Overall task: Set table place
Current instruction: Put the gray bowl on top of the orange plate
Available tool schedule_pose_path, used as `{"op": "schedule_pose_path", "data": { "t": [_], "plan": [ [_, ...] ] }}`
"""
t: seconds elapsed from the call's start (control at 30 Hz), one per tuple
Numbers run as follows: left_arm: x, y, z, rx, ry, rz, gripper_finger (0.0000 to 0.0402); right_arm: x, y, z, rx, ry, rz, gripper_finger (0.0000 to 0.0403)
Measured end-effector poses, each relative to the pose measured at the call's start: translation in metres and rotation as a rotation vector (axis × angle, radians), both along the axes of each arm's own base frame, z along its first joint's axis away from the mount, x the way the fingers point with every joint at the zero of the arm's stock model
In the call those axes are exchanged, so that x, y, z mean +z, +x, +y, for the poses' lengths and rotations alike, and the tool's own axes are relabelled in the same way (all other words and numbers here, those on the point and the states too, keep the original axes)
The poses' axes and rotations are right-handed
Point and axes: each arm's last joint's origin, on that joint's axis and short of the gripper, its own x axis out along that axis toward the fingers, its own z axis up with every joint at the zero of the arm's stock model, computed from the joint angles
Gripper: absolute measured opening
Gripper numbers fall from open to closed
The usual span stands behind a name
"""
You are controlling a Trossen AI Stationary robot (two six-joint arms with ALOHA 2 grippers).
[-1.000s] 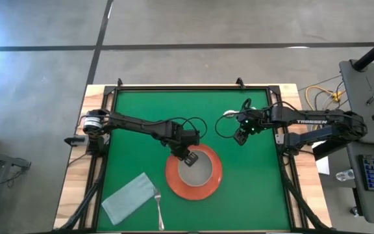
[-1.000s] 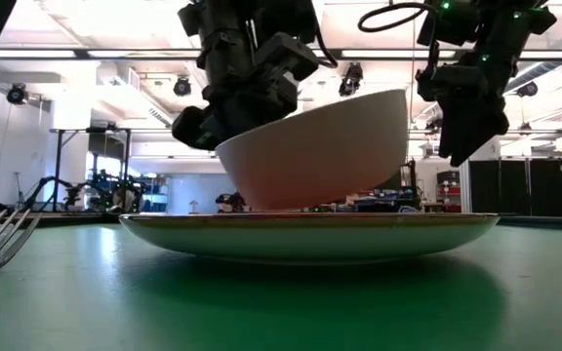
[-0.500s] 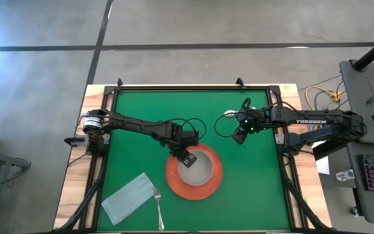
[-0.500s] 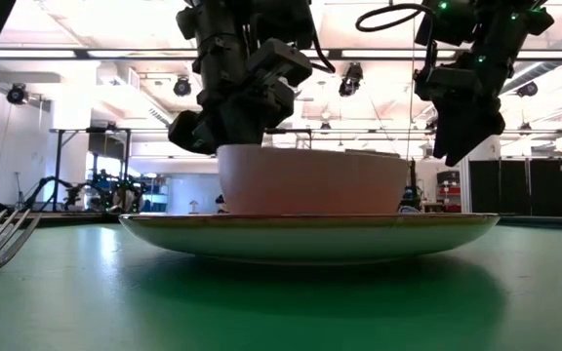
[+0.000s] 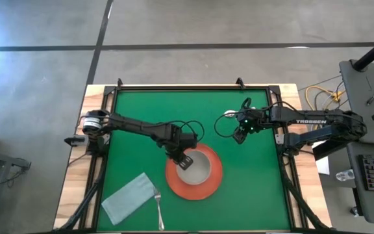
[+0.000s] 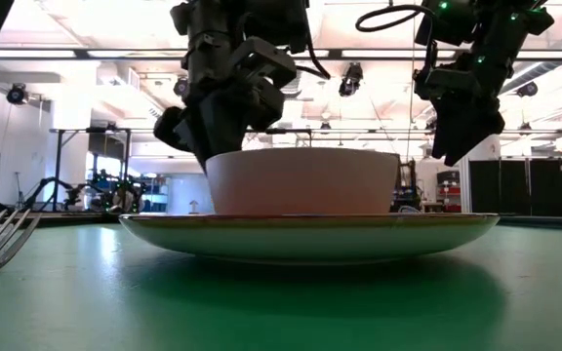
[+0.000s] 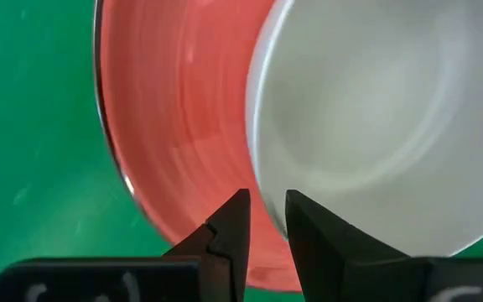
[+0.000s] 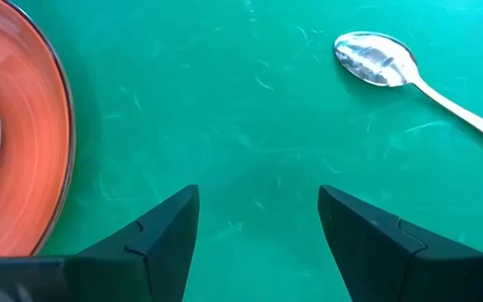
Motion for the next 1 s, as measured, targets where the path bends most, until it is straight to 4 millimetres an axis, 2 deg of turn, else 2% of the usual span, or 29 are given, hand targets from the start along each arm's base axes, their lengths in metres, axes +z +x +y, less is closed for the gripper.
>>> {"op": "schedule_pose_path", "data": {
  "t": [0.37, 0.77, 1.0],
  "plan": [
    [0.004, -0.002, -0.012, -0.008, -0.005, -0.007, 0.0063, 0.001, 0.001, 0.000, -0.001, -0.003, -0.013, 0.0238],
    [0.006, -0.007, -0.043, -0.032, -0.015, 0.004, 0.0063, 0.001, 0.001, 0.000, 0.000, -0.003, -0.013, 0.0238],
    [0.005, -0.006, -0.041, 0.005, 0.062, -0.015, 0.0063, 0.001, 0.001, 0.000, -0.022, 0.007, -0.018, 0.0238]
  ]
}}
